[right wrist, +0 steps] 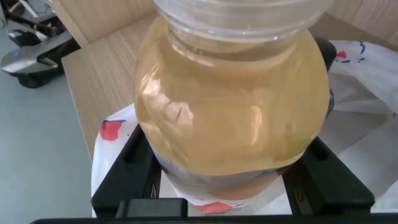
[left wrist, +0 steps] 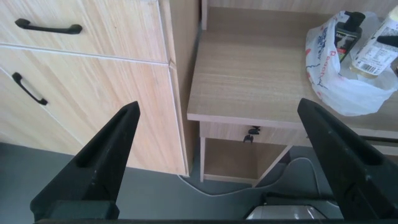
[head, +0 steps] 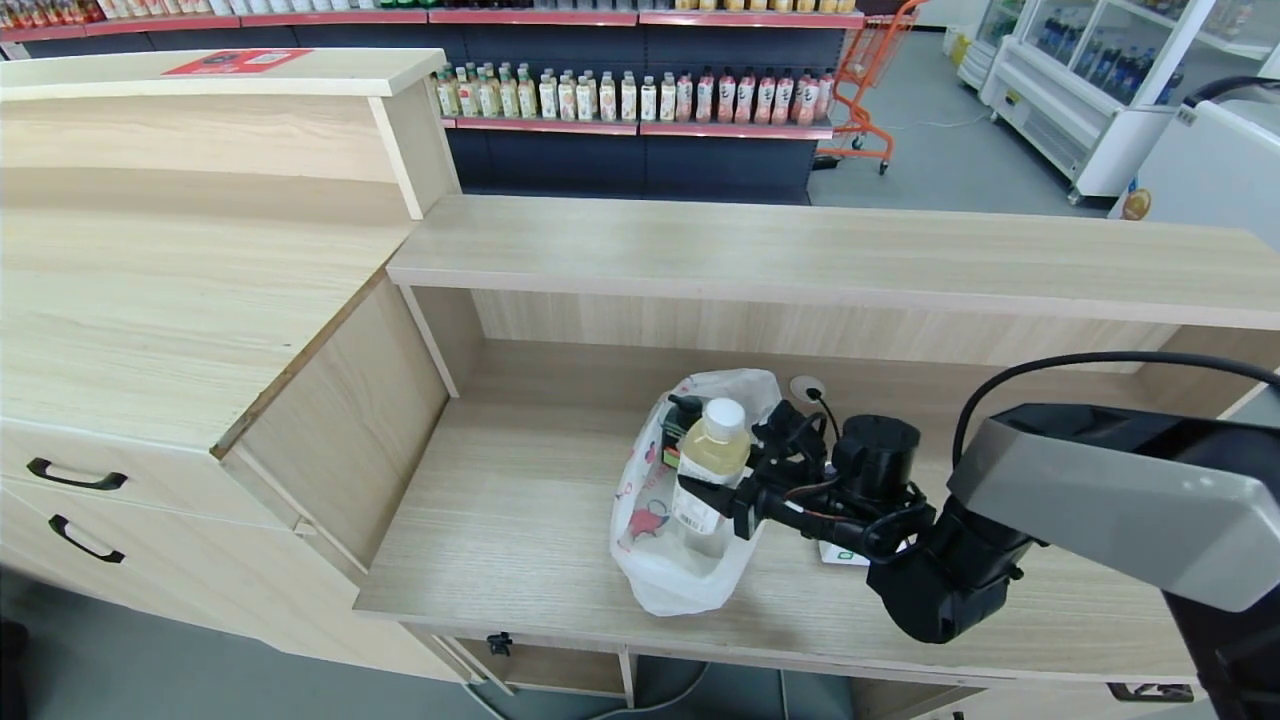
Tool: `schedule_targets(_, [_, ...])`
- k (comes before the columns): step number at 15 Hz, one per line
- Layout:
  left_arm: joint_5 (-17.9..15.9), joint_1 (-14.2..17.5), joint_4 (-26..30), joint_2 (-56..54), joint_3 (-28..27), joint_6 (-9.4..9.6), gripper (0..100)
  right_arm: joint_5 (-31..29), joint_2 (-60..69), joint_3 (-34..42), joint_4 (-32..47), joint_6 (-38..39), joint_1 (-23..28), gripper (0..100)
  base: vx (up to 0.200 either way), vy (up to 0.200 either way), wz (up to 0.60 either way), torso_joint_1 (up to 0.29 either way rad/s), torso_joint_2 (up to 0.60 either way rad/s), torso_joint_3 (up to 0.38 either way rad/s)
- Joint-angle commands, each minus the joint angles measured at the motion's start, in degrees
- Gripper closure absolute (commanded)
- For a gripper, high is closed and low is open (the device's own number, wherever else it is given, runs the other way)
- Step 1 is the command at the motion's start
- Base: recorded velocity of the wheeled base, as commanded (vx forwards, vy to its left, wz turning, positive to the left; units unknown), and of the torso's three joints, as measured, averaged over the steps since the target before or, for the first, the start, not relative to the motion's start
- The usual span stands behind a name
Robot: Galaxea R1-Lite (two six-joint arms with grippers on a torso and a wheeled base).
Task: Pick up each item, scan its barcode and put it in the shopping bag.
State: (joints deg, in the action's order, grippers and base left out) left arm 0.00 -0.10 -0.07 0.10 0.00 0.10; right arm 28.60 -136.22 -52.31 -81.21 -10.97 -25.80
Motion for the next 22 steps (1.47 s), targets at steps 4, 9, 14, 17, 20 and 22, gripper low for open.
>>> schedule_targets(4, [0.0,0.01,-0.01,-0.01,0.0,-0.01,0,-0.03,-6.6,-1.83,-3.25,-3.62,-0.22,100,0.0,0.0,0.0,0.0,0.0,0.0])
schedule_targets(9, [0.0,0.01,-0.01,-0.01,0.0,-0.01,0,0.14,-7.48,-1.74,-3.34,-4.85,-0.04,0,0.0,0.0,0.0,0.0,0.0,0.0])
schedule_targets(14, [0.0,0.01,-0.01,-0.01,0.0,-0.01,0,0.23,1.92,5.55,-2.99,3.5,1.27,0,0.0,0.0,0.0,0.0,0.0,0.0])
schedule_targets(17, [0.0,0.01,-0.01,-0.01,0.0,-0.01,0,0.23,10.45,11.97,-2.28,7.28,3.38,0,0.0,0.0,0.0,0.0,0.0,0.0])
schedule_targets(20, [0.0,0.01,-0.01,-0.01,0.0,-0.01,0,0.23,25.39,20.58,4.05,8.51,6.9,0,0.0,0.0,0.0,0.0,0.0,0.0])
schedule_targets(22, [0.0,0.01,-0.01,-0.01,0.0,-0.01,0,-1.44,42.17,28.05,14.86,10.44,9.54,0,0.0,0.0,0.0,0.0,0.0,0.0])
